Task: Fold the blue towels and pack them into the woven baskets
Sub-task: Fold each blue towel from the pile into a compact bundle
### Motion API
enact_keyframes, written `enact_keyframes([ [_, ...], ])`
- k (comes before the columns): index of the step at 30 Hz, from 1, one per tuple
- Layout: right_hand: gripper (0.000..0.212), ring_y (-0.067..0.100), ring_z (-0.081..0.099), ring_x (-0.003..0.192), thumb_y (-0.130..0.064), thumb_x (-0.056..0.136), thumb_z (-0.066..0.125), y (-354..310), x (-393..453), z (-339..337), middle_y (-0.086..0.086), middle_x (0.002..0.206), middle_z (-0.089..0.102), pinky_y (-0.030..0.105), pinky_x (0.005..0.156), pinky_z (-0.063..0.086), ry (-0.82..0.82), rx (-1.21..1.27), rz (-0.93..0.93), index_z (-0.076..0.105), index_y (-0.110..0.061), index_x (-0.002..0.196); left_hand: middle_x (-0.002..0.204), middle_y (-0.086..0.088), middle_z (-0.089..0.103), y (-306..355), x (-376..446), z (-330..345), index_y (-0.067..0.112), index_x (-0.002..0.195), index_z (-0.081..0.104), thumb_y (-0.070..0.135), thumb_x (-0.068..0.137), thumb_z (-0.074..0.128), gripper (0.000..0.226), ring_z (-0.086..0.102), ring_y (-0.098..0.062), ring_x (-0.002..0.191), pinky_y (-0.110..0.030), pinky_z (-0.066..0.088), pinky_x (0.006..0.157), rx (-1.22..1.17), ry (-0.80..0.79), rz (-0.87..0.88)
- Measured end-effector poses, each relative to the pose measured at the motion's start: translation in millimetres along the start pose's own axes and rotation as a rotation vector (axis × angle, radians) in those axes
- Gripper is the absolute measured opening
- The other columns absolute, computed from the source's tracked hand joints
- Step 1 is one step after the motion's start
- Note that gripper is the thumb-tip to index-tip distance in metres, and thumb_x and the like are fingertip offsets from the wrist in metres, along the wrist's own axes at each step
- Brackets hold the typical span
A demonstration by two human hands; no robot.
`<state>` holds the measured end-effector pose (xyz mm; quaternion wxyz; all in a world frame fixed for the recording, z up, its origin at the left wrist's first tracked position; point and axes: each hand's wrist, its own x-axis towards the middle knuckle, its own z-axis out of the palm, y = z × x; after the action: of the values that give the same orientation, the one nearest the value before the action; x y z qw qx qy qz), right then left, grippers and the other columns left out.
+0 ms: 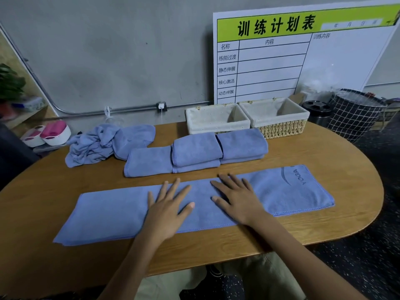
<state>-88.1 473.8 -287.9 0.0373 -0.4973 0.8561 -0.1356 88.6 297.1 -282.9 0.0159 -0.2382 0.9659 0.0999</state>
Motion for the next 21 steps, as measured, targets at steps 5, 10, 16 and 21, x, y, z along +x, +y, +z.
enact_keyframes([
  [5,0.082,0.016,0.001,0.153,-0.083,0.082,0.002,70.2,-20.4,-22.2,-0.014,0.166,0.005,0.045,0.122,0.004,0.007,-0.072,0.209,0.014,-0.047,0.155,0.165,0.016,-0.015,-66.8,-11.9,-4.6,0.053,0.153,-0.004,0.087,0.077,-0.011,0.084,-0.008,-0.023,0.155,-0.067,0.005,0.115,0.133,-0.001,-0.249],
  [10,0.088,0.017,0.002,0.153,-0.079,0.076,-0.005,119.4,-31.5,-43.7,-0.014,0.166,0.007,0.048,0.121,0.007,0.012,-0.125,0.309,0.014,-0.047,0.155,0.167,0.012,-0.01,-125.9,-28.9,-18.4,0.054,0.153,-0.006,0.083,0.077,0.0,0.081,-0.007,-0.027,0.155,-0.069,0.009,0.116,0.094,-0.021,-0.418],
  [16,0.101,0.014,0.0,0.153,-0.088,0.067,-0.02,106.4,-25.4,-32.8,-0.018,0.165,0.005,0.046,0.121,0.006,0.001,-0.101,0.227,0.012,-0.048,0.155,0.166,0.015,-0.012,-107.5,-23.1,-12.6,0.055,0.153,-0.001,0.078,0.08,0.003,0.077,-0.012,-0.026,0.154,-0.069,0.002,0.117,0.017,-0.012,-0.371],
  [21,0.089,0.012,0.001,0.153,-0.082,0.073,-0.006,145.7,-35.9,-47.9,-0.014,0.166,0.006,0.043,0.121,0.006,0.0,-0.094,0.316,0.012,-0.049,0.154,0.167,0.013,-0.008,-140.9,-37.5,-19.2,0.051,0.155,-0.002,0.077,0.081,0.002,0.079,-0.005,-0.026,0.155,-0.066,0.009,0.117,0.081,0.005,-0.426],
])
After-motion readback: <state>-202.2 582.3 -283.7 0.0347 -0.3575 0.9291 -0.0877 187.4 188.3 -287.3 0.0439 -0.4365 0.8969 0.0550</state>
